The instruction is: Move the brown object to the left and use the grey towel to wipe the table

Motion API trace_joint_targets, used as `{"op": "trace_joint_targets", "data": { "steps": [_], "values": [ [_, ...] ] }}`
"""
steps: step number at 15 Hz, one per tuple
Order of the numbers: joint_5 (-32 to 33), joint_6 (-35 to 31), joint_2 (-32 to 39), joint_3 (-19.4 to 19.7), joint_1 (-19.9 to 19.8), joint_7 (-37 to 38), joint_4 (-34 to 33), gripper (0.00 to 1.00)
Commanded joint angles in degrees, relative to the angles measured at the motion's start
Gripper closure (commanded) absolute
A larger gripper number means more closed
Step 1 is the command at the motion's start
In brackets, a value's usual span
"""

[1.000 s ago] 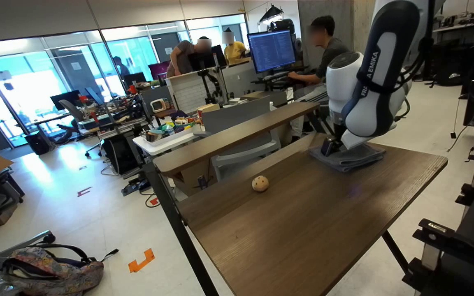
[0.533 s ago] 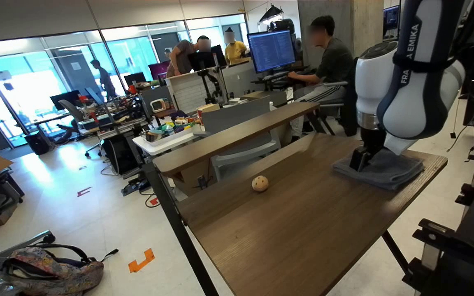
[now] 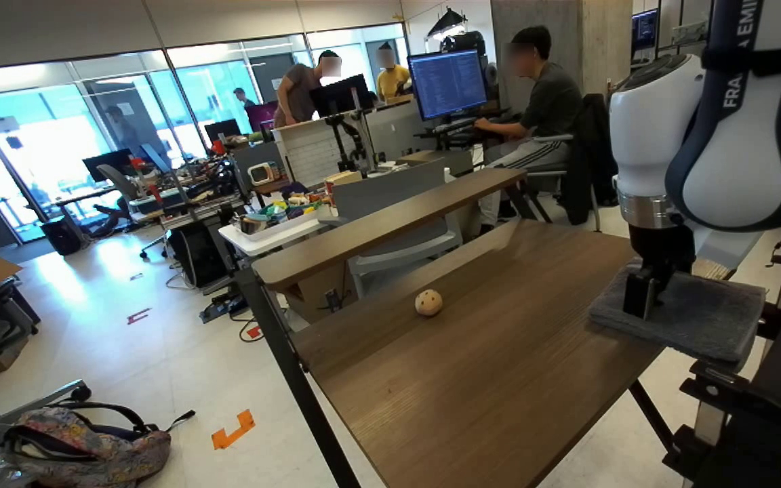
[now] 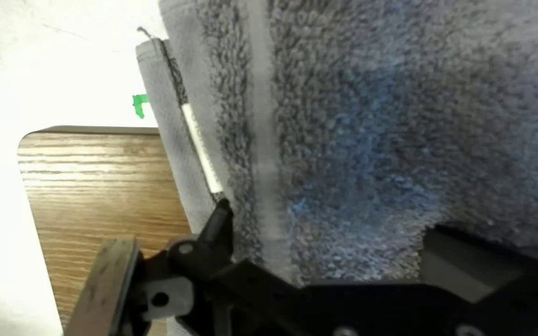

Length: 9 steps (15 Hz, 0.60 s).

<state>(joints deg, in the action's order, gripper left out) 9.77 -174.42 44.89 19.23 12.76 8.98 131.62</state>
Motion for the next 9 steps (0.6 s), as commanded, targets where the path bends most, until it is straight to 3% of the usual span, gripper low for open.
{"op": "trace_joint_targets", "data": {
  "steps": [1, 4, 9],
  "values": [
    [-1.32, 0.11, 0.12, 0.07, 0.23, -1.16, -0.13, 0.00],
    [-2.34, -0.91, 0.97, -1.98, -1.90, -1.24, -1.89, 0.00],
    [-10.92, -2.12, 1.84, -19.23, -15.51, -1.41, -6.61, 0.00]
  ]
}}
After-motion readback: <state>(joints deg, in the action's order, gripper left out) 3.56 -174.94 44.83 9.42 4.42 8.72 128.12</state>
